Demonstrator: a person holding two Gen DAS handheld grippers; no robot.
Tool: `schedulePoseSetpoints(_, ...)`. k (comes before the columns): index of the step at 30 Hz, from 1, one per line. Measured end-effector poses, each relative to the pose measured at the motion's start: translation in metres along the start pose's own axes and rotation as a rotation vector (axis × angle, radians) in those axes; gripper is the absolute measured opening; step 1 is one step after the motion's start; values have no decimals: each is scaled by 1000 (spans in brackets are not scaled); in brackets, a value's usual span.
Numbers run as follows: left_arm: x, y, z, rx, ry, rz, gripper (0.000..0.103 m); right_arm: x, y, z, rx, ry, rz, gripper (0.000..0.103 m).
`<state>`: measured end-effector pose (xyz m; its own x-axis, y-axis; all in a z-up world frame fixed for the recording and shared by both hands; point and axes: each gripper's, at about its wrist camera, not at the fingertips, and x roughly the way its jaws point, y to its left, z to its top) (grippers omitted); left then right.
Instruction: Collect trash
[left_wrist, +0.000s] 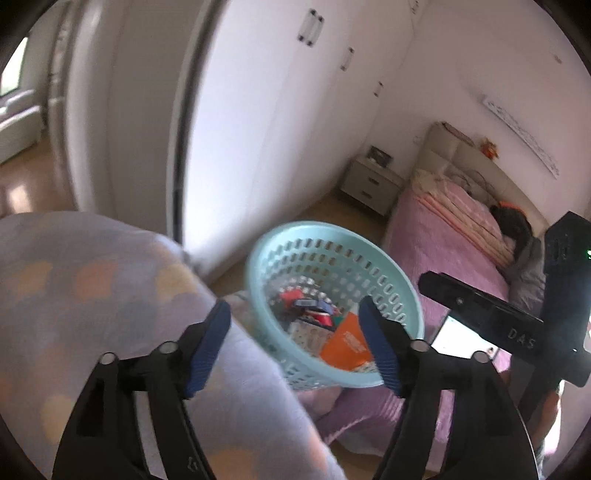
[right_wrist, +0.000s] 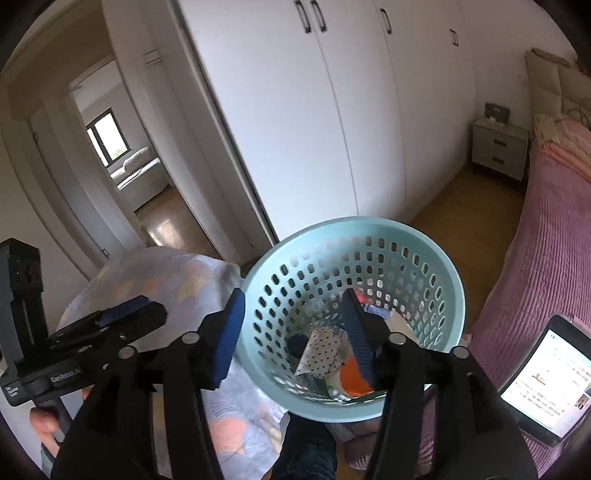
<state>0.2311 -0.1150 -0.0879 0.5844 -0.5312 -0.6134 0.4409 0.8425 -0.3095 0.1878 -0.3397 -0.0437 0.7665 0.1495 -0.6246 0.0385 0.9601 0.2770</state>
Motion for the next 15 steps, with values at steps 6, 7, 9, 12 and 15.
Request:
schedulePoseSetpoints(6, -43, 22, -21, -69, -81, 133, 82, -10, 22, -13, -29, -29, -41, 56)
schedulePoseSetpoints(7, -50, 26, -26, -75, -97, 177, 82, -12, 25, -16, -31, -36, -44, 56)
schedulePoseSetpoints(9, -57, 29, -31, -76, -115, 237, 82, -16, 30, -18, -31, -49, -47, 56)
schedulePoseSetpoints(12, -71, 29, -45, -55, -161, 344, 82, -21, 38, -22, -36, -67, -50, 56)
schedulePoseSetpoints(15, -81, 36, -53, -60, -193, 394, 82, -28, 46, -26, -47, -97, -69, 56)
